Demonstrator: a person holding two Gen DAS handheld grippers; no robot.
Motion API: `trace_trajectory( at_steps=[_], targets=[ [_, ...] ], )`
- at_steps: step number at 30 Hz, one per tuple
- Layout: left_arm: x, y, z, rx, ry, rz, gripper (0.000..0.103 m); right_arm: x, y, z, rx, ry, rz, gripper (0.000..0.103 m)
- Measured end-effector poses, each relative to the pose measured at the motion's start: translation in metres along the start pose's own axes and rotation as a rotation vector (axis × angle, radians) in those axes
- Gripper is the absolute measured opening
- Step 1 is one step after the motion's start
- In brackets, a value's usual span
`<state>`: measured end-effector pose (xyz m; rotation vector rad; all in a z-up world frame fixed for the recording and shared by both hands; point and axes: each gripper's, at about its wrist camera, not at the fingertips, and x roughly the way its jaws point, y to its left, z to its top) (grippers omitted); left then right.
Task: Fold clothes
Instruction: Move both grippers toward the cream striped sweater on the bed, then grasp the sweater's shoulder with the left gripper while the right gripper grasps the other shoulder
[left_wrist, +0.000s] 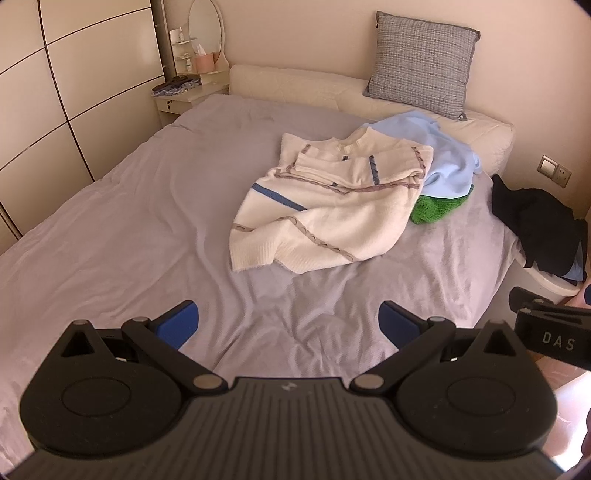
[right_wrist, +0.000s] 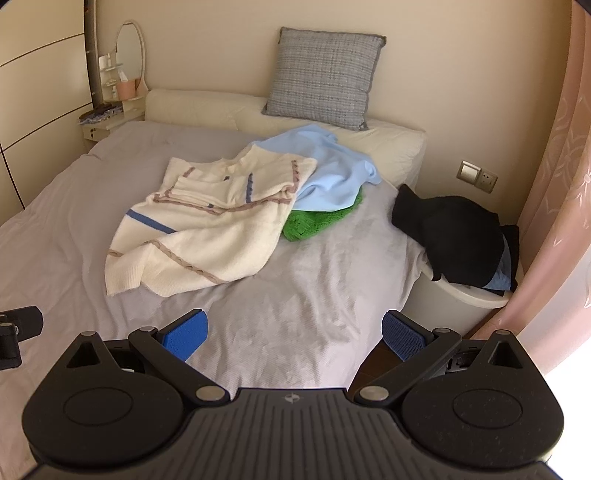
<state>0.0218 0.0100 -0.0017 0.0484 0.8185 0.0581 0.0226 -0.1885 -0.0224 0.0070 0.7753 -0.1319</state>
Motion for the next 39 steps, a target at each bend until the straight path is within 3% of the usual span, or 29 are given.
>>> trace_trajectory(
  at_steps=[20, 28, 39],
  targets=[
    [0.029, -0.014, 0.015, 0.001, 0.054, -0.056, 0.103, 0.023, -0.006, 0.018, -0.021, 0.026, -0.005, 0.103],
    [0.066, -0.024, 0.039, -0.04, 0.074, -0.027, 0.103, 0.065, -0.009, 0.048, -0.071, 0.041, 0.025, 0.103],
    [0.14, -0.055, 0.11, -0.089, 0.101, 0.015, 0.102, 0.149, -0.027, 0.115, -0.125, 0.066, 0.098, 0.103]
  ],
)
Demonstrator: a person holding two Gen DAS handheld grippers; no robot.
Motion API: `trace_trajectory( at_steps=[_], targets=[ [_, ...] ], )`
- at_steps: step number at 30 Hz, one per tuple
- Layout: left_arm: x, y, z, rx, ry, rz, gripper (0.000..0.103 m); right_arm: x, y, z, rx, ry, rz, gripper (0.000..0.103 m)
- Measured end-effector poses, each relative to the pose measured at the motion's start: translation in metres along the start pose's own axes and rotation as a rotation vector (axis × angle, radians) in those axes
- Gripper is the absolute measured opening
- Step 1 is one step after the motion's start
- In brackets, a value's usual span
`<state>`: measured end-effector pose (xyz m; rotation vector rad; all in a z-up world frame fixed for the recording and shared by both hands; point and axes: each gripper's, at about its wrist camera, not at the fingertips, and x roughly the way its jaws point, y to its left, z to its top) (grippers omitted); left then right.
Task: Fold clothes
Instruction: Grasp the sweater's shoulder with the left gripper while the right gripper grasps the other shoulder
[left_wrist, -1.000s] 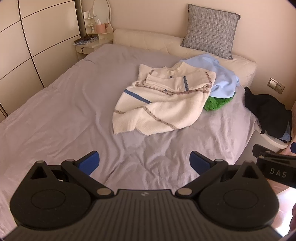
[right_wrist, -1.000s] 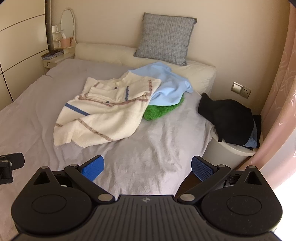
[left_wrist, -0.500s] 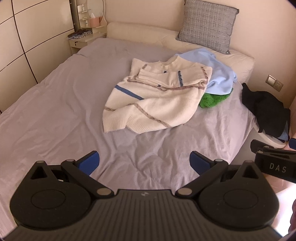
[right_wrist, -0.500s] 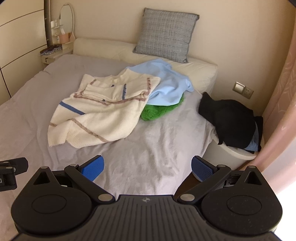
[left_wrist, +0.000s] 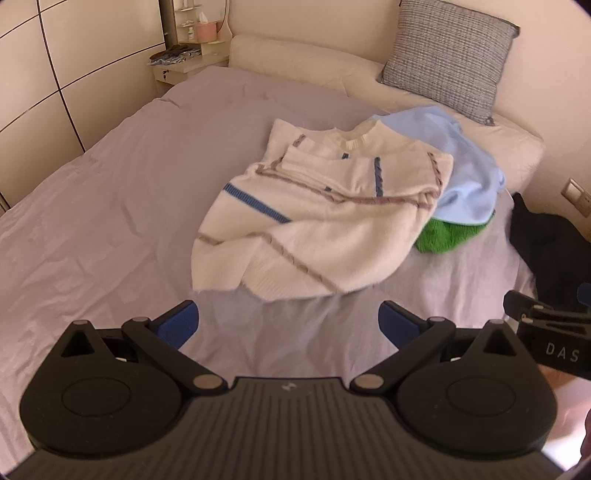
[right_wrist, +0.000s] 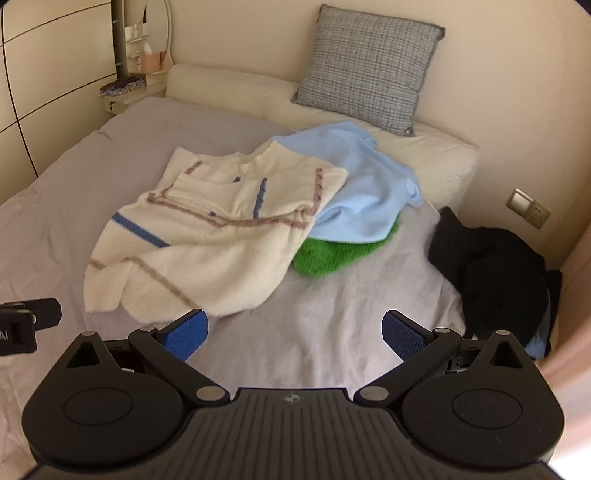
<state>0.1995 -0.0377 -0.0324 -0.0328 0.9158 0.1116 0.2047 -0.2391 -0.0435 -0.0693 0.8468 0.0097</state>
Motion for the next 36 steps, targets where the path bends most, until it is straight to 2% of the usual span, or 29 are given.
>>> trace_trajectory(
  at_steps=[8, 21, 24, 28, 32, 35, 36],
  targets=[
    [0.051, -0.027, 0.051, -0.011, 0.033, 0.008, 0.102, 0.061, -0.028, 0.042, -0.024, 0.052, 0.048, 0.103],
    [0.139, -0.061, 0.111, 0.015, 0.081, 0.011, 0.102, 0.148, -0.057, 0.092, -0.094, 0.015, 0.088, 0.103],
    [0.164, -0.07, 0.122, 0.038, 0.107, 0.008, 0.097, 0.17, -0.065, 0.1, -0.081, 0.019, 0.125, 0.103],
    [0.205, -0.074, 0.141, 0.028, 0.147, -0.04, 0.093, 0.207, -0.071, 0.112, -0.088, 0.052, 0.121, 0.103],
    [0.244, -0.082, 0.162, 0.065, 0.151, -0.059, 0.089, 0.247, -0.078, 0.131, -0.09, 0.102, 0.149, 0.101],
    [0.273, -0.085, 0.18, 0.091, 0.144, -0.083, 0.081, 0.275, -0.08, 0.147, -0.085, 0.121, 0.17, 0.098],
    [0.283, -0.086, 0.187, 0.097, 0.143, -0.09, 0.076, 0.285, -0.081, 0.153, -0.085, 0.124, 0.177, 0.097]
  ],
)
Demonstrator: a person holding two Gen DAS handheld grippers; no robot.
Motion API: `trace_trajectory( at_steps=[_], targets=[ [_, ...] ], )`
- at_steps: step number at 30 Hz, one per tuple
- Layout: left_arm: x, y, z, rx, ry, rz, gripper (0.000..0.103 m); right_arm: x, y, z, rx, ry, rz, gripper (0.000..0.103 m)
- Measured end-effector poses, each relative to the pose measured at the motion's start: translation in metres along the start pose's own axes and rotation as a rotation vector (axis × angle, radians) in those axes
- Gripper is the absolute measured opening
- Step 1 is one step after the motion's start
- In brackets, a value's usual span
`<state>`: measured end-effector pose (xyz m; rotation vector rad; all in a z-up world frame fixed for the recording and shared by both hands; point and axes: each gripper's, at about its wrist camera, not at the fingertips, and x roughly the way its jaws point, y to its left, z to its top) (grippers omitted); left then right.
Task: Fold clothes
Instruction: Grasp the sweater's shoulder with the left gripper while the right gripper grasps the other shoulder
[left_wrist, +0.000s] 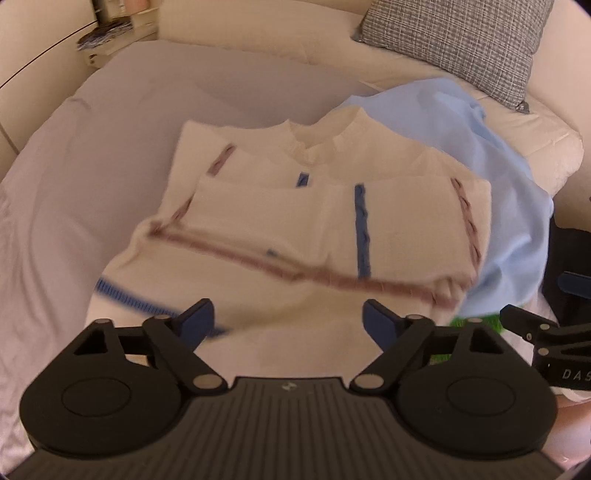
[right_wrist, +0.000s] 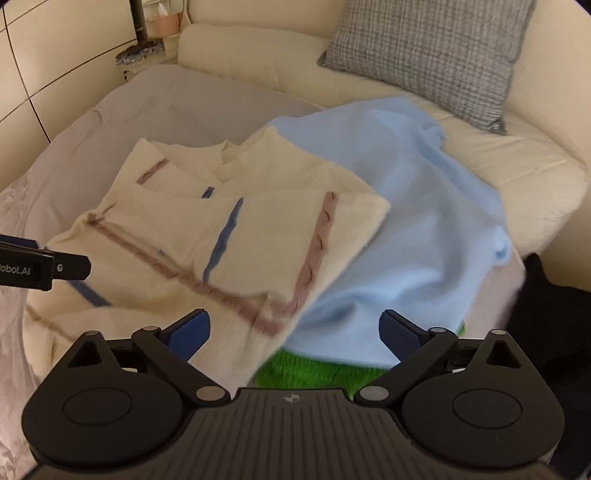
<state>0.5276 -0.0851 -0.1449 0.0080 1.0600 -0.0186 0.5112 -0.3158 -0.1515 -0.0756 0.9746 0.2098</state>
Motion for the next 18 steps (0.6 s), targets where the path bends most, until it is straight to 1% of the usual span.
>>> trace_trajectory(
  at_steps=[1, 3, 5, 6, 7, 8, 9, 11, 12, 13, 16, 18],
  targets=[
    [0.009, 0.001, 0.008, 0.006, -0.001, -0.006, 0.071, 0.009, -0.004, 0.007, -0.002, 0.002, 0.006, 0.095],
    [0.026, 0.005, 0.023, 0.015, -0.007, -0.02, 0.068, 0.025, -0.009, 0.019, -0.011, -0.001, 0.018, 0.092],
    [0.044, 0.009, 0.039, 0.025, -0.008, -0.028, 0.062, 0.04, -0.013, 0.031, -0.024, -0.009, 0.023, 0.087],
    [0.052, 0.012, 0.045, 0.029, -0.007, -0.026, 0.054, 0.048, -0.015, 0.037, -0.03, -0.013, 0.026, 0.084],
    [0.061, 0.015, 0.052, 0.032, -0.004, -0.025, 0.042, 0.055, -0.018, 0.043, -0.031, -0.016, 0.038, 0.077],
    [0.07, 0.018, 0.059, 0.032, 0.002, -0.029, 0.036, 0.062, -0.021, 0.049, -0.031, -0.018, 0.05, 0.068],
    [0.078, 0.022, 0.066, 0.027, 0.01, -0.034, 0.032, 0.069, -0.023, 0.055, -0.029, -0.015, 0.057, 0.064],
    [0.095, 0.03, 0.079, 0.018, 0.01, -0.051, 0.032, 0.084, -0.027, 0.066, -0.026, -0.011, 0.071, 0.053],
    [0.102, 0.032, 0.086, 0.025, 0.005, -0.056, 0.031, 0.091, -0.03, 0.071, -0.024, -0.015, 0.075, 0.051],
    [0.109, 0.034, 0.092, 0.032, 0.0, -0.062, 0.027, 0.098, -0.032, 0.077, -0.023, -0.018, 0.079, 0.047],
    [0.134, 0.04, 0.115, 0.079, -0.024, -0.065, 0.015, 0.118, -0.037, 0.093, -0.024, -0.026, 0.079, 0.042],
    [0.152, 0.046, 0.129, 0.108, -0.024, -0.06, 0.015, 0.13, -0.042, 0.103, -0.02, -0.034, 0.08, 0.042]
  ],
)
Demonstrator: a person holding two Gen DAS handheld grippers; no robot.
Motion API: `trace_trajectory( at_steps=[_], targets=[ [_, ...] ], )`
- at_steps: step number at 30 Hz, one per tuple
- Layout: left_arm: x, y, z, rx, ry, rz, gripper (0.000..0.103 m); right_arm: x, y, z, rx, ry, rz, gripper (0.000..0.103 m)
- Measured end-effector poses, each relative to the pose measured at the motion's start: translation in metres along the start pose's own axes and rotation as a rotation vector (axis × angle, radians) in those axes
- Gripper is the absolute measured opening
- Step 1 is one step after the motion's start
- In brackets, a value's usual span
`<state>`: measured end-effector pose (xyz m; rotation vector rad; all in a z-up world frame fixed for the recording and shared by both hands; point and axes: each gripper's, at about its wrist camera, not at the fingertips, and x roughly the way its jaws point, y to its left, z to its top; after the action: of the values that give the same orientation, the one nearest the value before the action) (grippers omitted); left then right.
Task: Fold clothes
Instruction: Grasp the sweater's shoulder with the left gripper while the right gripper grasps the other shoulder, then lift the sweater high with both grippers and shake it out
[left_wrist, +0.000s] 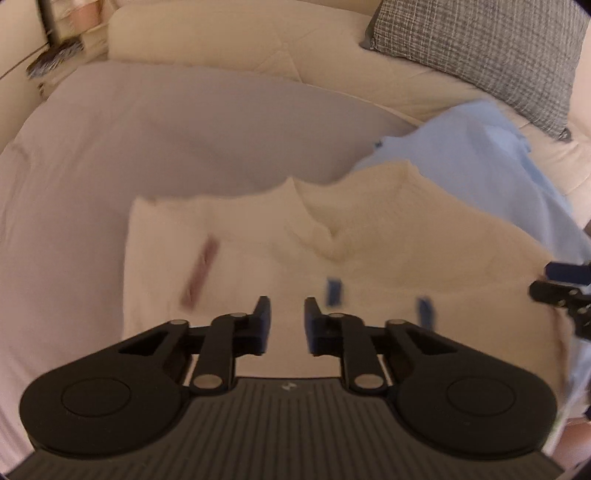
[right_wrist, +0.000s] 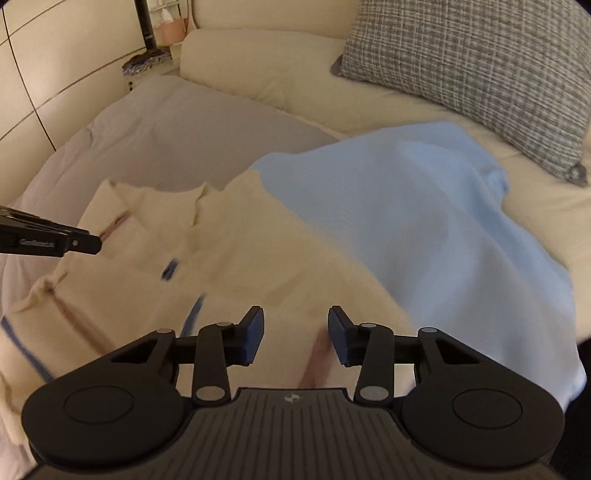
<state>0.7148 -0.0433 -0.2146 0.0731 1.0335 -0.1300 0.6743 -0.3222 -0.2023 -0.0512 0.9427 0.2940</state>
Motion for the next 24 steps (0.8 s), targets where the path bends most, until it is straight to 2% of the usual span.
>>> trace_trajectory(
  at_steps=[5, 8, 9, 11, 13, 15, 18, 20, 22, 23, 24],
  targets=[
    [0.038, 0.033, 0.025, -0.001, 0.012, 0.05, 0.018, 0.021, -0.013, 0.018, 0.01, -0.02, -0.001, 0.046],
    [0.051, 0.058, 0.035, -0.047, 0.012, 0.097, 0.028, 0.029, -0.019, 0.024, 0.012, -0.034, -0.009, 0.051],
    [0.052, 0.065, 0.037, -0.066, 0.007, 0.111, 0.033, 0.031, -0.021, 0.025, 0.019, -0.035, -0.015, 0.053],
    [0.052, 0.08, 0.043, -0.108, -0.014, 0.141, 0.044, 0.035, -0.025, 0.026, 0.036, -0.044, -0.026, 0.064],
    [0.054, 0.093, 0.051, -0.146, -0.034, 0.173, 0.063, 0.037, -0.029, 0.027, 0.052, -0.052, -0.034, 0.068],
    [0.067, 0.103, 0.056, -0.181, -0.01, 0.183, 0.07, 0.041, -0.03, 0.028, 0.06, -0.05, -0.039, 0.069],
    [0.089, 0.116, 0.061, -0.233, 0.038, 0.191, 0.068, 0.048, -0.033, 0.027, 0.077, -0.029, -0.037, 0.07],
    [0.105, 0.12, 0.058, -0.263, 0.085, 0.16, 0.055, 0.055, -0.038, 0.026, 0.109, 0.011, -0.02, 0.07],
    [0.112, 0.119, 0.052, -0.277, 0.1, 0.122, 0.037, 0.059, -0.042, 0.022, 0.135, 0.045, -0.003, 0.07],
    [0.115, 0.119, 0.048, -0.284, 0.108, 0.102, 0.031, 0.06, -0.044, 0.02, 0.144, 0.054, 0.007, 0.064],
    [0.114, 0.116, 0.046, -0.275, 0.104, 0.091, 0.019, 0.057, -0.044, 0.02, 0.149, 0.051, 0.017, 0.057]
  ],
)
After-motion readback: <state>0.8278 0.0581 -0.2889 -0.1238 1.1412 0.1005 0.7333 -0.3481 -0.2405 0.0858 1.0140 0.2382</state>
